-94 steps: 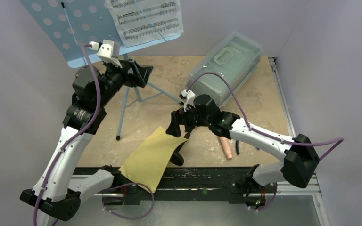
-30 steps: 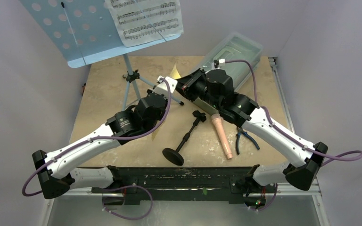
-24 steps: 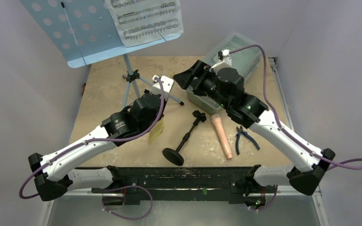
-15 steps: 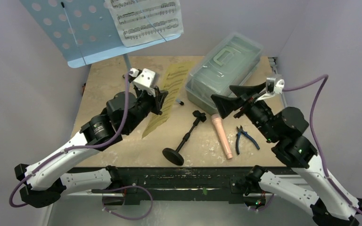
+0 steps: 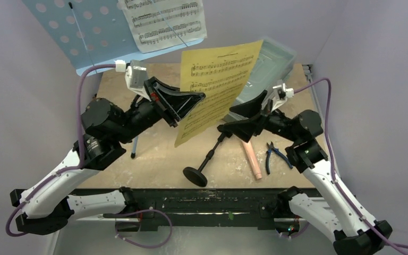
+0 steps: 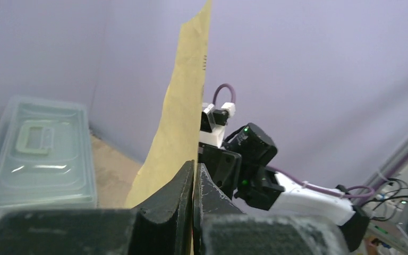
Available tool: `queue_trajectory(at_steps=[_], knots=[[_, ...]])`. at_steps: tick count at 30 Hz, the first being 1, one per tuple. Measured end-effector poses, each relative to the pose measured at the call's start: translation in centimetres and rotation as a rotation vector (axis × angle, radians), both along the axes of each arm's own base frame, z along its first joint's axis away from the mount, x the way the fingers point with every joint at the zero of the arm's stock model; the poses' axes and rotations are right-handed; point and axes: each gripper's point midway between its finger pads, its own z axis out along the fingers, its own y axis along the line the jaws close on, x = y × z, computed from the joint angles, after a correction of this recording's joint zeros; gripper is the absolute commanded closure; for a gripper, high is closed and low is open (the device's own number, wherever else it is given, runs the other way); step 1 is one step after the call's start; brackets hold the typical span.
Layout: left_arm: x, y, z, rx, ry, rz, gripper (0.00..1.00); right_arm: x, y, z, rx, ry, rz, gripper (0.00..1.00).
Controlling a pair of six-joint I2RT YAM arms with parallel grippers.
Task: Set up the instrument practice props
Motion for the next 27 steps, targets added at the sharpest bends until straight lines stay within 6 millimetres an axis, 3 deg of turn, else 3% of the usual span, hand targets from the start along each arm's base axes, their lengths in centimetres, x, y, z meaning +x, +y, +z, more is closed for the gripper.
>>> queue_trajectory(at_steps=[4, 8, 14, 21, 27], knots=[[-2.4, 1.1, 2.8, -0.097, -0.048, -0.082, 1.00, -1.9, -0.6, 3.2, 0.097, -0.076, 0.112, 0.01], [-4.1, 2.5, 5.0, -0.169, -0.091, -0.122, 1.00, -4.1, -0.3, 4.5, 0.166, -0.103, 0.244, 0.03], [-4.9, 3.1, 6.1, -0.210, -0.115, -0.142, 1.00, -5.9, -0.4, 5.5, 0.213, -0.117, 0.357, 0.05], [-4.4, 3.2, 5.5, -0.189, -0.094, -0.116, 1.00, -5.2, -0.9, 6.1, 0.207, -0.122, 0.321, 0.04], [-4.6, 5.4, 5.8, -0.200, -0.094, -0.060, 1.00, -3.8, -0.6, 7.9, 0.200, -0.145, 0.303, 0.03]])
